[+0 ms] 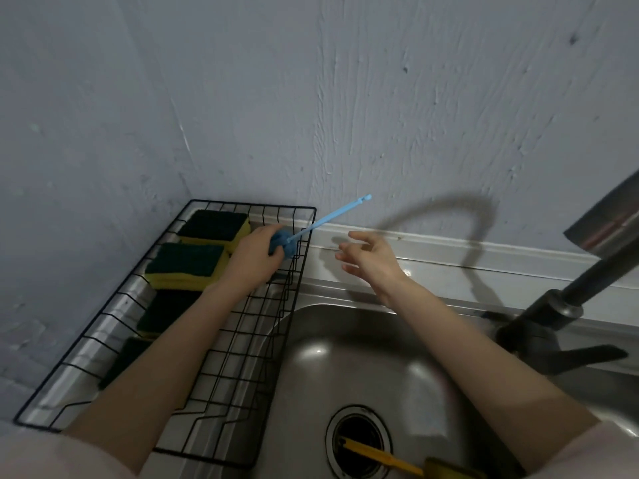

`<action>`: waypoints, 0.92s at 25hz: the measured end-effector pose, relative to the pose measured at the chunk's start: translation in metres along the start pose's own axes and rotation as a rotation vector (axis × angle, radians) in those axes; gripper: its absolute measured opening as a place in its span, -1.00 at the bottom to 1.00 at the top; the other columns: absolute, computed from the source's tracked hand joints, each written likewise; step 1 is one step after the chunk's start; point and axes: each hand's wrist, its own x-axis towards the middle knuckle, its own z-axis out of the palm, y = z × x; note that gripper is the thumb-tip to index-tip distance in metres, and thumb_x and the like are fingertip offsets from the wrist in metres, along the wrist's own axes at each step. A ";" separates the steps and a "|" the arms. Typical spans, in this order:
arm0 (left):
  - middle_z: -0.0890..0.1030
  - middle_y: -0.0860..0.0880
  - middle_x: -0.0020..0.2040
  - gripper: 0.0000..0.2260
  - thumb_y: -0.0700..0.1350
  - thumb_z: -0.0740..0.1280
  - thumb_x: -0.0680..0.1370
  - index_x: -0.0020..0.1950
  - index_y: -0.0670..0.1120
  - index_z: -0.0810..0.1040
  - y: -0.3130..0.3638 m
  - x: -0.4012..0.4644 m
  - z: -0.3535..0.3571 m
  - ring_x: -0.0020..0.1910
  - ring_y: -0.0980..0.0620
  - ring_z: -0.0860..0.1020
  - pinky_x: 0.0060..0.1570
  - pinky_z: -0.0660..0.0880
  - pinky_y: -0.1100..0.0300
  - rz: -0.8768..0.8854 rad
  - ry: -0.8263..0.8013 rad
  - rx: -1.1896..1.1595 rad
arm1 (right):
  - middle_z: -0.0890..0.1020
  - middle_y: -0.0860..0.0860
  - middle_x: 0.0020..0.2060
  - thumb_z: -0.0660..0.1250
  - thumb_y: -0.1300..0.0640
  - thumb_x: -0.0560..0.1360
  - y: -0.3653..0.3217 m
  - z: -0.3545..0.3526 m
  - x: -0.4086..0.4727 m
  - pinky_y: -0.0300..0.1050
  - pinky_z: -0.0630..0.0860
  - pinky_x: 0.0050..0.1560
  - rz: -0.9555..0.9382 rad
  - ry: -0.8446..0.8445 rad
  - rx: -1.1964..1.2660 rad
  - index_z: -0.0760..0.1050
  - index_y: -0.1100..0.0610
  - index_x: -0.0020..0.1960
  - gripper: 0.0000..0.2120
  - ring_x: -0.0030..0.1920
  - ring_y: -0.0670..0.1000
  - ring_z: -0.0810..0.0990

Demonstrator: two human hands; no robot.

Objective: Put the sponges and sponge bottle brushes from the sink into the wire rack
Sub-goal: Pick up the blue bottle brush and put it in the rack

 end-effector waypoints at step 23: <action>0.51 -0.13 0.26 -0.69 -0.13 0.20 0.52 0.25 -0.13 0.42 0.079 -0.151 0.166 0.24 -0.08 0.46 0.24 0.42 0.09 -0.054 -0.769 0.062 | 0.39 0.14 0.35 0.32 0.11 0.45 0.141 -0.114 -0.107 -0.05 0.40 0.28 0.351 -0.406 -1.159 0.22 0.12 0.41 -0.43 0.32 0.12 0.40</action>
